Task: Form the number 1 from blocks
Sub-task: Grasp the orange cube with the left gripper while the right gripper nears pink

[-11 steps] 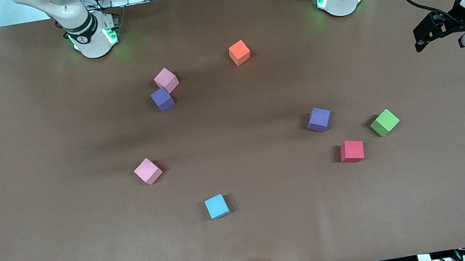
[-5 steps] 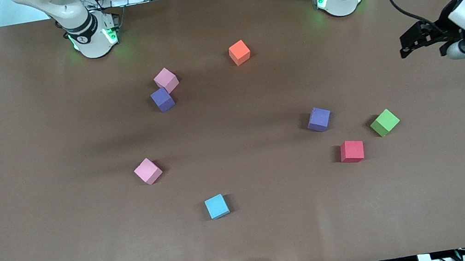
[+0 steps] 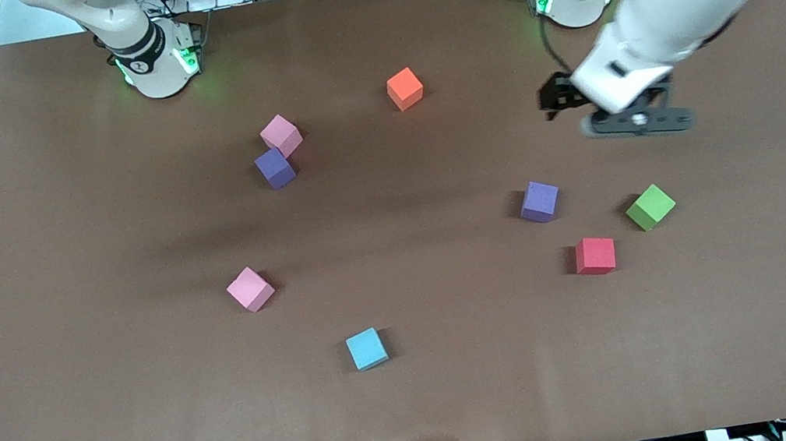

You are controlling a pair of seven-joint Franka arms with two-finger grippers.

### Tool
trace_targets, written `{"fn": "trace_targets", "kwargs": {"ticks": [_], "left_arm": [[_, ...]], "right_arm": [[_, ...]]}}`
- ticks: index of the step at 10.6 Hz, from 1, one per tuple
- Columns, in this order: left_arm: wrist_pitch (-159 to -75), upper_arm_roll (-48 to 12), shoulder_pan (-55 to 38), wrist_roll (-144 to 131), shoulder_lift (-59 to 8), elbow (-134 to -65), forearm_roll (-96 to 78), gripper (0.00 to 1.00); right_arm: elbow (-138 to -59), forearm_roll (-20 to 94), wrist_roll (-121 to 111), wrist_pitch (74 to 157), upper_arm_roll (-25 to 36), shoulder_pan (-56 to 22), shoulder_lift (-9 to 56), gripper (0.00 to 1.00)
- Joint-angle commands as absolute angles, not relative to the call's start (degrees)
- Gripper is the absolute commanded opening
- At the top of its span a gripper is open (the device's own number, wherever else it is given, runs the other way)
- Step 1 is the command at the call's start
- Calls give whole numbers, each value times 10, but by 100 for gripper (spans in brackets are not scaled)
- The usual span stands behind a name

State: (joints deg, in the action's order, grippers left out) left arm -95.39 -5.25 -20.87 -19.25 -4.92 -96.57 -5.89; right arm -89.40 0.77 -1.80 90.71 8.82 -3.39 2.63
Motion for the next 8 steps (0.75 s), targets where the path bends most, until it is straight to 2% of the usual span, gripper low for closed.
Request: {"fn": "trace_targets", "kwargs": {"ticks": [1,3,5,8], "left_arm": [[-1000,-74,-257,-303,-69,-1005,-75,100],[-1078,-98,-307,-404,-82,-1068,-94,100],[-1112,-99,-368,-487,-126,-1074,-94,100],[-1206,-99,-435,-630,-171,-1121,-97,100]], "right_arm": [[-889,8,-23,905,89,-56,52,100],[-889,33,-16,909,88,-75,77,100],[-917,90,34,941,88,-76,87,100],[-944,92,199,989,88,-126,113,100]]}}
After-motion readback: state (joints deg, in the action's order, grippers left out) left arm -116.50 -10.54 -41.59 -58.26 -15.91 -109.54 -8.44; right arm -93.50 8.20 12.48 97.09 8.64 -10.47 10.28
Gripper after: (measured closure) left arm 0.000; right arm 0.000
